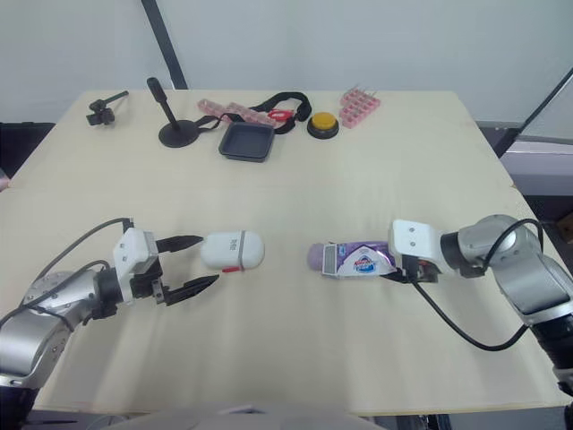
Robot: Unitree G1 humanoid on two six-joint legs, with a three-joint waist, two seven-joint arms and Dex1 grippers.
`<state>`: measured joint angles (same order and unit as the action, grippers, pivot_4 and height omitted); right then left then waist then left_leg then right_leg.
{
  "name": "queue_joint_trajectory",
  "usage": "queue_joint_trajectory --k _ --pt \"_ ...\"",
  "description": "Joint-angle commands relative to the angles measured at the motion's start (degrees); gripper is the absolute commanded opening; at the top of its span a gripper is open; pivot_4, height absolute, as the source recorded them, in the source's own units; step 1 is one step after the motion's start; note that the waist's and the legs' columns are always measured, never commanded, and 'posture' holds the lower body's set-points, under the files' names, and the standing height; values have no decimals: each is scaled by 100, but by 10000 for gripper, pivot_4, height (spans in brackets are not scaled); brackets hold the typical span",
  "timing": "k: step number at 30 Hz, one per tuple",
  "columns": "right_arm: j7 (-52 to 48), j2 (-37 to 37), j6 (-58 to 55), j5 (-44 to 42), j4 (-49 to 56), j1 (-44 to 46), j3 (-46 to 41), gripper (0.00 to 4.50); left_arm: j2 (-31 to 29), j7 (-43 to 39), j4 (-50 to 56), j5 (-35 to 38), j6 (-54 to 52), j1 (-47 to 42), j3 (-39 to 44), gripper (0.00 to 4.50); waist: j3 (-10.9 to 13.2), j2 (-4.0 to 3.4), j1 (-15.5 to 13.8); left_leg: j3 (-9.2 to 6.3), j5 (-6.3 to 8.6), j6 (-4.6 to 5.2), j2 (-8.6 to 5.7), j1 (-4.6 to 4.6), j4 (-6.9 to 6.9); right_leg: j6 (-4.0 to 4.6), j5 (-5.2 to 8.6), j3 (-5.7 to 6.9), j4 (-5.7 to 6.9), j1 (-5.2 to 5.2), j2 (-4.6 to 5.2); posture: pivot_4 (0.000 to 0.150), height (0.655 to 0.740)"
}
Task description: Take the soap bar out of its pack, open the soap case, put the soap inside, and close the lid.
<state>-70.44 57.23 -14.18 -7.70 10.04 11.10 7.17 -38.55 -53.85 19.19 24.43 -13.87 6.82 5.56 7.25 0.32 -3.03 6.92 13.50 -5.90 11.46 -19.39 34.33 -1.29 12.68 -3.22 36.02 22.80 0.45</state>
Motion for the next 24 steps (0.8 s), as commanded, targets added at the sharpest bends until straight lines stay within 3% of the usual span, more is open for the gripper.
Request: queue_joint_trajectory --k 1,10,15,19,24 --pt "-51 211 41 -162 127 -59 -393 26809 5 -13 58 -31 124 -18 5 45000 0 0 1 0 0 0 0 0 0 0 0 0 0 0 0 1500 7400" --pt "-57 494 12 -330 213 -538 -895 26809 11 -19 78 -51 144 36 2 45000 0 -1 -8 0 1 4 0 -1 0 7 4 0 -2 0 1 1500 7400" --pt "-202 784 135 -517 46 -1201 -1806 26809 22 27 24 -67 173 27 36 45000 0 -1 -29 0 6 14 0 -3 0 7 4 1 -7 -1 3 1500 7400" --pt "132 742 154 -433 -499 -957 -2065 26809 15 18 5 -75 192 33 17 45000 -1 -2 15 1 6 18 -1 0 5 10 5 0 -5 -3 5 1500 7400" --pt "1227 148 -776 -508 -988 -209 -2179 26809 17 20 -38 -94 209 -6 -1 45000 -4 -4 58 2 3 25 -1 3 5 12 6 1 -1 -3 2 1500 7400"
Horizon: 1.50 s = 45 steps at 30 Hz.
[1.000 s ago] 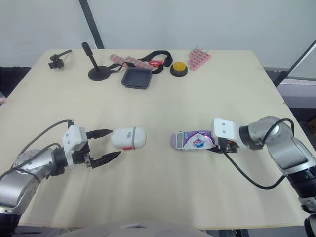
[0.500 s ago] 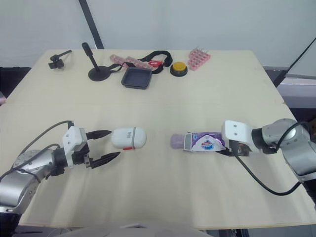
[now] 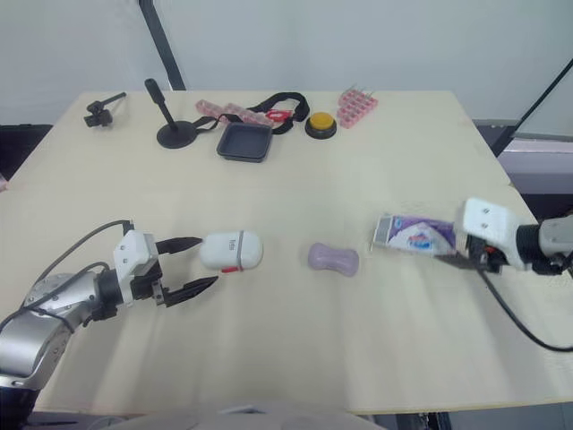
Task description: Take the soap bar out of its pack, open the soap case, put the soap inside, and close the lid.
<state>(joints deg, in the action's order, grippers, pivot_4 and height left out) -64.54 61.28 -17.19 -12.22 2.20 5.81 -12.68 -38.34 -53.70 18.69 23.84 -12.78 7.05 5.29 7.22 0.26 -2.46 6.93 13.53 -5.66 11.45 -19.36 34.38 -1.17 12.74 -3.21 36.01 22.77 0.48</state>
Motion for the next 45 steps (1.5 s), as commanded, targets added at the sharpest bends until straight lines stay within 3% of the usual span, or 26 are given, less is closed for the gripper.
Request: queue_joint_trajectory --k 1,7,12,18,25,32,35,41,45 --pt "970 -402 -805 66 -359 507 -88 26809 -3 4 2 -39 102 -36 20 45000 -1 0 0 0 0 1 0 0 1 0 0 0 1 0 0 1500 7400" --pt "2039 -972 -2021 449 -637 991 359 26809 -2 -13 -72 -84 128 -103 -44 45000 -5 -13 -78 0 -16 -24 -2 -5 1 -2 -1 4 0 2 -1 1500 7400" --pt "1955 -1021 -1825 407 -281 705 462 26809 -12 -39 -112 -94 139 -161 -31 45000 -4 -35 -125 2 -17 -29 -2 -5 0 -11 -6 1 -1 2 1 1500 7400" --pt "1688 -947 -1334 190 -118 589 173 44696 -7 -57 -184 -145 207 -189 -68 45000 -4 -35 -137 4 -15 -32 -2 -4 0 -11 -6 -1 0 2 1 1500 7400" --pt "1162 -171 -371 241 -107 73 -345 44696 -46 -126 -327 -165 261 -329 -88 45000 -3 -36 -167 4 -13 -28 -3 -5 -3 -13 -8 -1 -8 -1 3 1500 7400" --pt "631 -590 -523 -1415 1531 253 -891 44696 -99 -235 -446 -157 283 -433 -51 45000 -6 -38 -66 6 -1 -3 2 1 -3 -14 -8 -4 1 1 -2 1500 7400" --pt "566 -966 -738 -2041 2289 218 -579 44696 -114 -257 -463 -151 263 -474 -59 45000 -6 -39 -73 6 0 -2 3 0 -3 -15 -8 -2 2 1 -2 1500 7400" --pt "317 -1460 -565 -1890 2855 177 879 44696 -294 -506 -527 -189 288 -563 -90 45000 -7 -36 -87 4 -1 -3 -1 -5 -2 -9 -5 3 -2 3 5 1500 7400" --pt "179 -1664 -507 -1985 2852 271 1307 44696 -487 -743 -643 -74 253 -780 -7 45000 -6 -35 -77 4 -1 -6 -1 -4 -4 -11 -6 3 -3 4 4 1500 7400"
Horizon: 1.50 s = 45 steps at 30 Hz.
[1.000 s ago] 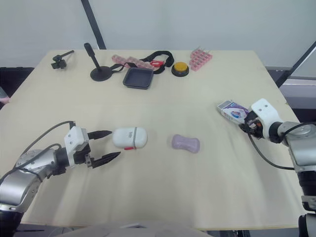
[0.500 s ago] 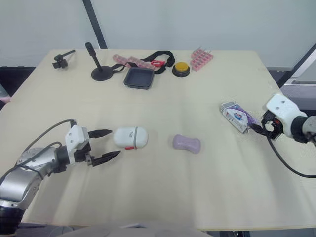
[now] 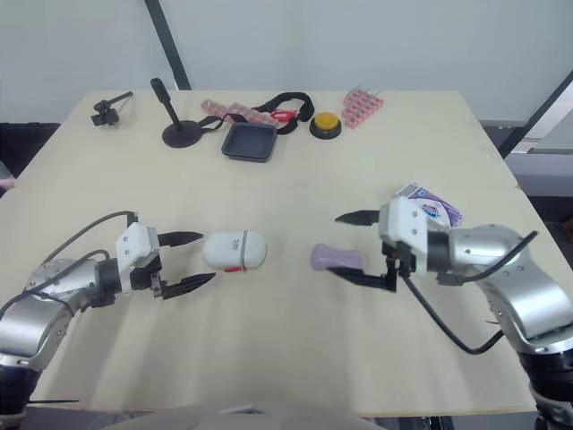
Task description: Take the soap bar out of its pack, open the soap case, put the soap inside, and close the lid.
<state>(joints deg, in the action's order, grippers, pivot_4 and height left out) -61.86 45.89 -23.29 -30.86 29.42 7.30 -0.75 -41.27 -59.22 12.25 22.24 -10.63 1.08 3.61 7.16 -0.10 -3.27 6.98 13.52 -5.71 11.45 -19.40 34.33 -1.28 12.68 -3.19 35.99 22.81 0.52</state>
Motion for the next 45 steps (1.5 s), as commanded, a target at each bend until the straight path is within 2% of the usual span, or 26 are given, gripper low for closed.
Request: queue_joint_trajectory --k 1,9,13,25,34,43,45 --pt "-97 -185 80 -191 116 148 148 44696 -249 -268 -21 107 35 -238 163 45000 1 2 7 0 -3 -6 1 0 0 -1 0 1 0 0 -1 1500 7400" --pt "-84 -513 179 -129 -17 161 354 44696 -427 -879 -456 103 53 -738 -101 45000 1 2 9 0 -14 -29 -2 -1 -4 -15 -9 0 -1 1 -1 1500 7400" --pt "37 -599 413 221 -181 50 484 44696 -291 -1187 -1135 -174 230 -1363 -530 45000 0 3 -23 0 -16 -33 -5 0 -2 -16 -10 1 4 0 3 1500 7400" --pt "421 -508 422 297 237 -462 329 44696 151 -1845 -2634 -836 960 -2396 -1348 45000 -1 4 -62 0 -18 -39 -6 0 -5 -18 -11 -3 3 -1 2 1500 7400" --pt "756 -405 145 214 633 -623 222 44696 577 -1890 -3410 -1251 1488 -2783 -1659 45000 -1 5 -108 -1 -18 -41 -6 -1 -4 -19 -11 -3 5 -2 1 1500 7400" --pt "913 -425 -97 27 769 -551 145 44696 795 -1750 -3483 -1367 1515 -2838 -1643 45000 -1 5 -120 -1 -17 -44 -6 0 -4 -19 -11 -3 4 -3 2 1500 7400" --pt "909 -414 -105 42 753 -519 170 45000 774 -1811 -3450 -1348 1483 -2821 -1642 39588 -1 5 -118 -1 -17 -44 -6 0 -4 -19 -11 -3 4 -2 2 1500 7400"
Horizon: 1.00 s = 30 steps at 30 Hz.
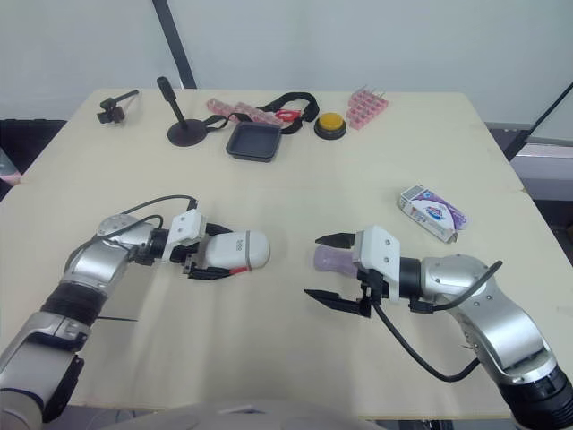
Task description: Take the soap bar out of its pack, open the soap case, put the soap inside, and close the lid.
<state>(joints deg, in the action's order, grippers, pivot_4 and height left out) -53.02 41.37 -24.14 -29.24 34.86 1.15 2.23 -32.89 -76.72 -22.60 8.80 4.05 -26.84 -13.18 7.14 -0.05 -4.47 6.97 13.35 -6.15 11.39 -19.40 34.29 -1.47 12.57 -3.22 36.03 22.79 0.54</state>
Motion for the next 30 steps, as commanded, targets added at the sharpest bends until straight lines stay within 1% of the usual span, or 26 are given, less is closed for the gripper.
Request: queue_joint_trajectory --k 1,2,7,10,14,16,18,20,21,24,28,30 --pt "27 40 -27 -112 200 110 -115 45000 -73 -86 59 8 2 -18 38 36705 0 0 4 0 0 0 0 0 0 0 0 0 1 0 0 1500 7400" --pt "33 36 -53 -117 182 130 -105 45000 -71 -75 79 14 -12 -11 46 34862 0 0 4 0 0 0 0 1 0 0 0 0 1 0 0 1500 7400" --pt "121 3 -302 -203 134 201 -90 45000 -107 -19 183 -15 26 60 68 34888 0 0 3 0 0 -1 0 0 0 0 0 0 0 0 0 1500 7400" --pt "300 -47 -689 -394 72 330 -138 45000 -160 47 435 79 -73 172 161 34888 0 0 10 0 0 -2 0 0 -1 0 0 0 -1 0 0 1500 7400" --pt "731 -152 -1639 -940 -72 737 -277 45000 -324 -24 1127 510 -328 436 447 34888 1 0 24 0 -1 -6 2 1 -3 0 0 -1 -1 1 -4 1500 7400" --pt "806 -155 -1798 -1027 -53 800 -297 45000 -349 -5 1231 549 -396 476 462 34888 1 0 -5 -1 -1 -9 2 1 -4 0 0 1 -1 0 -4 1500 7400" --pt "1506 -501 -3329 -2432 -604 1511 -547 45000 -570 -64 1920 854 -592 800 669 34888 2 2 28 -1 -1 -10 1 2 -6 0 0 2 -3 0 -3 1500 7400" --pt "2098 -822 -4309 -3431 -1035 1959 -724 45000 -721 -44 2413 1091 -769 1040 824 34888 4 -1 74 1 -2 -14 0 5 -10 0 0 -8 -3 1 -7 1500 7400" --pt "2341 -950 -4560 -3745 -1178 2066 -772 45000 -759 4 2583 1181 -869 1125 886 34888 4 0 70 2 -3 -16 -1 6 -13 0 0 -8 -4 1 -6 1500 7400" --pt "2935 -1216 -5135 -4346 -1486 2326 -828 45000 -806 153 2950 1333 -1087 1291 987 34888 3 -6 -15 0 -19 -34 1 13 -49 2 1 3 -16 1 -14 1500 7400" --pt "3486 -1442 -5502 -4740 -1775 2536 -796 45000 -794 293 3137 1336 -1175 1367 975 34888 3 -9 -55 -1 -20 -34 0 3 -52 1 0 11 -30 1 -9 1500 7400" --pt "3939 -1743 -5661 -5305 -2325 2773 -750 45000 -755 361 3205 1266 -1139 1437 898 34888 3 -8 -30 -1 -20 -35 0 2 -51 1 0 13 -31 1 -9 1500 7400"
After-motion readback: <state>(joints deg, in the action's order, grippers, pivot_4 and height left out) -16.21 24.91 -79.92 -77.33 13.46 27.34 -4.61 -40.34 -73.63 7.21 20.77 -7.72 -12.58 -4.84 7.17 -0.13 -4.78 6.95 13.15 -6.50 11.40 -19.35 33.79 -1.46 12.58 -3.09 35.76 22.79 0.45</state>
